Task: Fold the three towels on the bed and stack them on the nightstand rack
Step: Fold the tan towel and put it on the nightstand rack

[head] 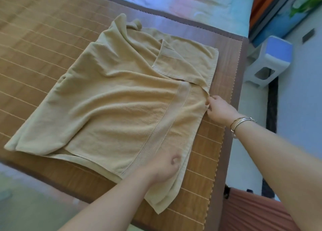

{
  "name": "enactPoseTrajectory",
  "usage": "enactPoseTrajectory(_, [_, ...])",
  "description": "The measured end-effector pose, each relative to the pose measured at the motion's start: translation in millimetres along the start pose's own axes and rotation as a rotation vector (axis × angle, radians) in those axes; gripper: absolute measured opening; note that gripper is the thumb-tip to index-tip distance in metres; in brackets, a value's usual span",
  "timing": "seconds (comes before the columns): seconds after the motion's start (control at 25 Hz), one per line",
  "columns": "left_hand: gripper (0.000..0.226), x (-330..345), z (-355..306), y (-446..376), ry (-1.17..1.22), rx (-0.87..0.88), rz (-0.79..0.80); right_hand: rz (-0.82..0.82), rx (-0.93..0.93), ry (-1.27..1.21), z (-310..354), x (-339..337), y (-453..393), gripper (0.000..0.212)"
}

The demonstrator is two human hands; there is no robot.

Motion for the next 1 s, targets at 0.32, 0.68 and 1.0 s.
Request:
enactPoseTrajectory(0.32, [0.015, -33, 91, 21, -0.198, -0.021, -0.398, -0.033, 0.262, -0.556, 47, 95, 102, 0.021])
enactPoseTrajectory(0.68, [0.024, -24, 120, 55, -0.713, 0.406, -0.234, -0.023, 0.496, -0.706, 107, 151, 205, 0.020])
enactPoseTrajectory(1.0, [0.014, -12, 111, 63, -0.561, 0.416, -0.272, -0.093, 0.582, -1.134, 134, 172, 244, 0.014])
Point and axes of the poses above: each hand's wrist, its own y-axis away from the middle knuckle, its own x-axis out of the palm, z = x × y, the point moved 1 cm from there along -y, towards the middle knuckle, and after that the axes turned 4 degrees about -y, right-handed, at the moved point
